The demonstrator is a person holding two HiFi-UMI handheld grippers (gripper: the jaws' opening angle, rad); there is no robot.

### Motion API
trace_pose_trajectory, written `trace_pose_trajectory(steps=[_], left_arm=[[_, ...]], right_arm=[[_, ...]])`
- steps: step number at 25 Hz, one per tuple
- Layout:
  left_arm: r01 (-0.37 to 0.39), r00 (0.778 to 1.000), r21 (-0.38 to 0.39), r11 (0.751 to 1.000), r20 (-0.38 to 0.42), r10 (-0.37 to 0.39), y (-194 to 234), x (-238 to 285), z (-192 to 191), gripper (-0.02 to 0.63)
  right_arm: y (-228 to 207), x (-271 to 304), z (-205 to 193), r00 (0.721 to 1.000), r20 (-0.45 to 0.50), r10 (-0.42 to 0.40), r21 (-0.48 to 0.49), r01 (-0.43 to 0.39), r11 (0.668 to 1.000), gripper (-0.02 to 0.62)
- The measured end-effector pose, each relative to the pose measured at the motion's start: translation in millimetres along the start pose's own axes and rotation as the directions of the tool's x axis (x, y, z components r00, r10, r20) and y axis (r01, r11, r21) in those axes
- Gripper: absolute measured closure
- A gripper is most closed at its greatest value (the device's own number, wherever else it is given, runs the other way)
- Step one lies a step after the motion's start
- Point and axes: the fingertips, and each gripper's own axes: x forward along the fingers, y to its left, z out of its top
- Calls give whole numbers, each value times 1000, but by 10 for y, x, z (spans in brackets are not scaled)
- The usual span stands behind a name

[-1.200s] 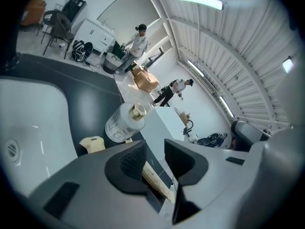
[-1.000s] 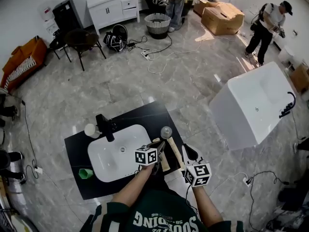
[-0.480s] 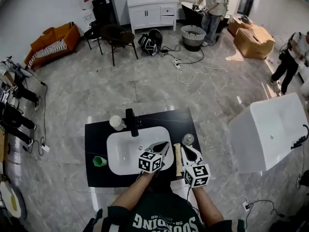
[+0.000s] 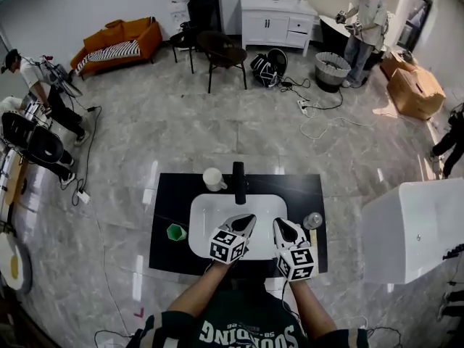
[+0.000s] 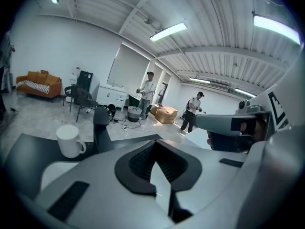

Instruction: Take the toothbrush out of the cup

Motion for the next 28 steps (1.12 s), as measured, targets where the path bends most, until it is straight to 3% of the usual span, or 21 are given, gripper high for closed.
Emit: trace_pose_trajectory(steps=[10,20,28], left_arm=[[-79,995,75,994,65,74,460,-445,148,595],[-145,987,139,980,92,133,785,-659,248,595],[-179,981,135,975,106,165,976,-797,306,595]], right_arm=[[432,413,30,998,-20,54,-20,-54,998,554],[577,650,38,998,-22,67,-53,-68,996,554],[609,714,56,997,-18,72,-82,-73,994,555]])
